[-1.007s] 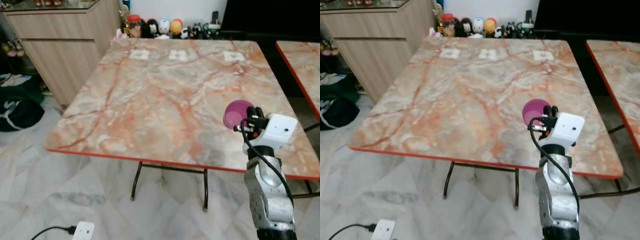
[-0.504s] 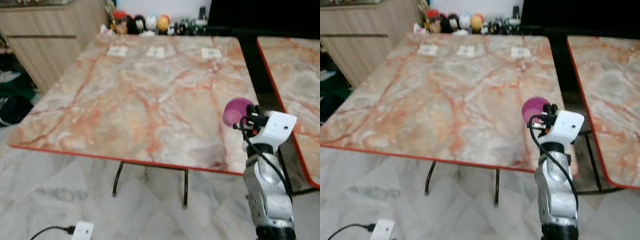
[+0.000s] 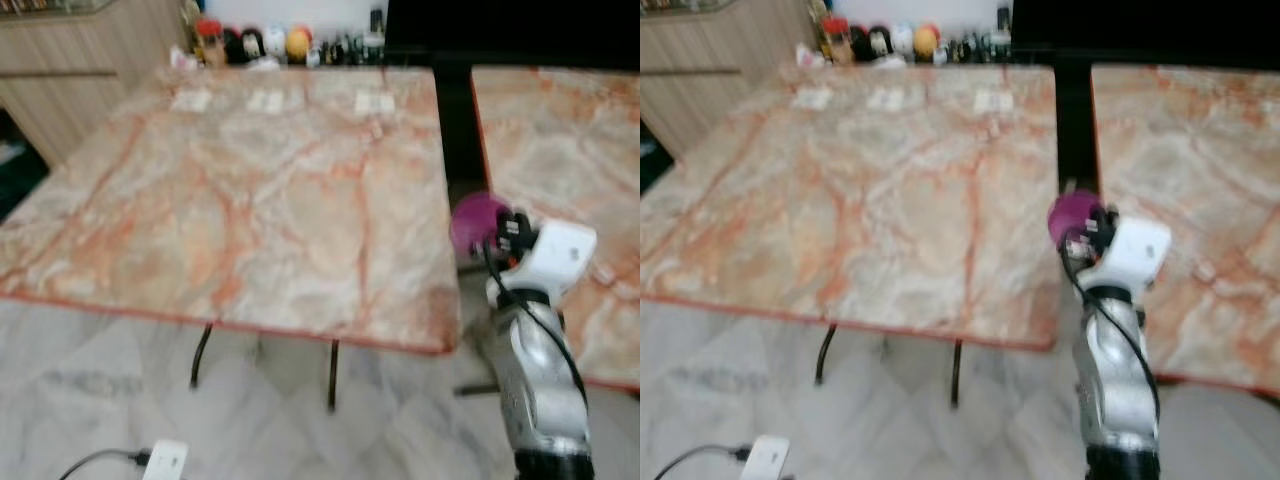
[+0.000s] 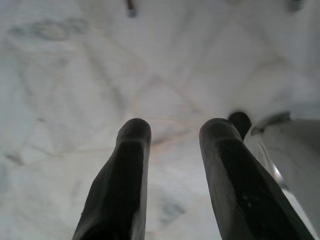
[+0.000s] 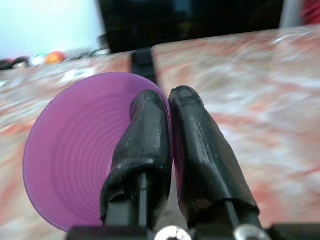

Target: Setting the table

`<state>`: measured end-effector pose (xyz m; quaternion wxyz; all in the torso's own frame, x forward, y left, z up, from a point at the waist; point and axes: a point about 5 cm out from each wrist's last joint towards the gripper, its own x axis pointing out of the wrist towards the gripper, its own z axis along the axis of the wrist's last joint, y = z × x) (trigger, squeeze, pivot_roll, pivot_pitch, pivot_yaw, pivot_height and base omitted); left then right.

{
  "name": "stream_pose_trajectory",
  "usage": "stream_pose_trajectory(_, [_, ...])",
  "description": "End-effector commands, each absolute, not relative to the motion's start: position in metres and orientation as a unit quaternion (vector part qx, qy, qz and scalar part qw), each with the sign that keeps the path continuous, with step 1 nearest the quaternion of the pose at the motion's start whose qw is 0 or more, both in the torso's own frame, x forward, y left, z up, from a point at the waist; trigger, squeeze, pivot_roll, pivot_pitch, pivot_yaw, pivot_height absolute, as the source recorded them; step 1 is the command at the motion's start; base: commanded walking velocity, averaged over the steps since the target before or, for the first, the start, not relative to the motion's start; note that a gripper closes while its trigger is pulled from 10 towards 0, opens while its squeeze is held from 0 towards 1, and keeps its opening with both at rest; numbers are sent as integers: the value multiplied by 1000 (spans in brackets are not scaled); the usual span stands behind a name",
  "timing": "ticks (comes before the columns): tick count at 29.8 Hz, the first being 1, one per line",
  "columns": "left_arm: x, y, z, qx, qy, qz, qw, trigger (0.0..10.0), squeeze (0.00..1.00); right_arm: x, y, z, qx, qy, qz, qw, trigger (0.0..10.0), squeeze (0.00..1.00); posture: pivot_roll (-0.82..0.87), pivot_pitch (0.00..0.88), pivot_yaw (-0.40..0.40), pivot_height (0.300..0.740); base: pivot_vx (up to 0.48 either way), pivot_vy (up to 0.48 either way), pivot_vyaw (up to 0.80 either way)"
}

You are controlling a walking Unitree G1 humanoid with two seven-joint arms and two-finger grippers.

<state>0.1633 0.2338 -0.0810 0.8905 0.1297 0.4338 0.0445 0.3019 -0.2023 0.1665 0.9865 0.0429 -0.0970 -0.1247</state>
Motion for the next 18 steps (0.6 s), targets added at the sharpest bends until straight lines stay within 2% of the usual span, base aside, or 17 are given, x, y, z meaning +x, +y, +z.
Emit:
stream_pose_trajectory(1, [160, 242, -80, 141, 438, 45, 887, 10000, 0, 303, -195, 170, 50, -102, -114, 987, 10000, 0, -82, 96, 39, 740, 0, -326, 0])
stream_pose_trajectory(5, [159, 242, -81, 141, 439, 45, 886, 10000, 0, 303, -194, 169, 53, -100, -117, 987, 10000, 0, -81, 97, 40, 740, 0, -326, -459])
stream_pose_trajectory(18, [159, 243, -81, 142, 439, 45, 886, 10000, 0, 303, -194, 170, 51, -106, -119, 986, 10000, 0, -80, 99, 41, 740, 0, -325, 0])
